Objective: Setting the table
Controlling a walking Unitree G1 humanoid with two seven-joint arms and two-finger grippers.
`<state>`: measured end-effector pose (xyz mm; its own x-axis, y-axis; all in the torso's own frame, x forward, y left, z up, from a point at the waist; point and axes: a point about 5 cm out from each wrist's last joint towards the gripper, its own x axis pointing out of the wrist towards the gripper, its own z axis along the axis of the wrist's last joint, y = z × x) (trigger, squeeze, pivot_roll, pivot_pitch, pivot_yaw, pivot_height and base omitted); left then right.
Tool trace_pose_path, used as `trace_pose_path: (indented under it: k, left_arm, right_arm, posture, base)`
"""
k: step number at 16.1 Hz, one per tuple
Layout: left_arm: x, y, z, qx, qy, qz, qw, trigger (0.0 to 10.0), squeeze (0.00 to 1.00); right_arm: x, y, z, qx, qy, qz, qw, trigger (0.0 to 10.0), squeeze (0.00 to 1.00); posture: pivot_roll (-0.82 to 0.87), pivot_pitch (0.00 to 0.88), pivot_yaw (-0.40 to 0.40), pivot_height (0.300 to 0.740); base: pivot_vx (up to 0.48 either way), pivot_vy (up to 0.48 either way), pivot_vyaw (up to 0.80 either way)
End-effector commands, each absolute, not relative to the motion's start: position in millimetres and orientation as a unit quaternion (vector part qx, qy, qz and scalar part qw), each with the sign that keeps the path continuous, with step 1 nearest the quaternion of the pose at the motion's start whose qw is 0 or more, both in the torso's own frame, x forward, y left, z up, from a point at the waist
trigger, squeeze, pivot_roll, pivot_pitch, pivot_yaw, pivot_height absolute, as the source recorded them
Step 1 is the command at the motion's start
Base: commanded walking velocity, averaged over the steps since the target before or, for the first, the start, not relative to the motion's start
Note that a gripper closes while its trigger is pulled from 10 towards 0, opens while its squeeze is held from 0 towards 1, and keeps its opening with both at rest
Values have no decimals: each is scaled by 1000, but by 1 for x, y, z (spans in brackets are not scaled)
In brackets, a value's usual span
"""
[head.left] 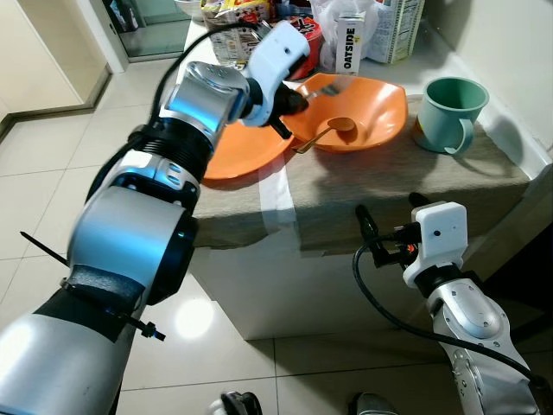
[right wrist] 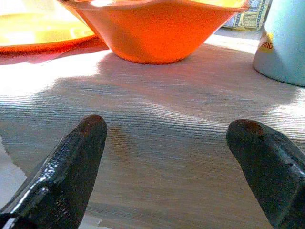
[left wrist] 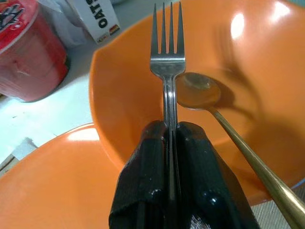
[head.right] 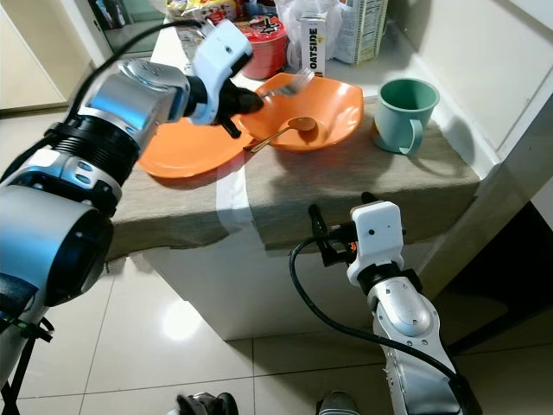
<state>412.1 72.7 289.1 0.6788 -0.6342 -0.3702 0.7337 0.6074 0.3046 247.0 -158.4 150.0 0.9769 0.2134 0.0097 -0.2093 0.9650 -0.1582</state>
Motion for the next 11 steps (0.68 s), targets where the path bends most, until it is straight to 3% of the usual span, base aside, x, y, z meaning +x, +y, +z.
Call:
trace_pose_path:
  k: [1, 5, 6, 7, 9, 10, 11]
  left_arm:
    - [412, 73, 290, 238, 112, -389, 883, 0, 0]
    - [411, 69, 283, 267, 117, -391, 873, 235, 0]
    - [411, 68, 283, 271, 116, -390, 872, 3176, 0]
    - [412, 67, 285, 276, 112, -386, 873, 10000, 47]
    - [412, 67, 288, 284, 107, -383, 872, 10000, 557]
    - [412, 66, 288, 288, 108, -384, 870, 10000, 710]
    - [412, 66, 288, 289, 107, -385, 870, 10000, 1000]
  right_arm:
    - [248, -155, 151, -79, -17, 111, 991, 10000, 0]
    - [247, -153, 150, -77, -17, 112, 991, 10000, 0]
    - [247, -153, 150, -77, -18, 111, 991, 10000, 0]
    - [247, -153, 150, -76, -18, 111, 991, 10000, 0]
    - [248, -152, 150, -76, -18, 110, 991, 10000, 0]
    - [247, -152, 150, -75, -19, 109, 991, 10000, 0]
    - [247, -152, 150, -75, -19, 109, 991, 10000, 0]
  posture:
    - [-296, 97, 146, 740]
    - [-297, 99, 154, 740]
    - [-298, 99, 155, 740]
    - [-299, 97, 159, 740]
    - [-300, 97, 161, 740]
    - [-300, 97, 162, 740]
    - [-300, 97, 162, 740]
  base:
    - [0, 0, 0]
    - [0, 0, 0]
    - [0, 0, 0]
    - [0, 0, 0]
    - [0, 0, 0]
    - [0, 0, 0]
    - [0, 0, 0]
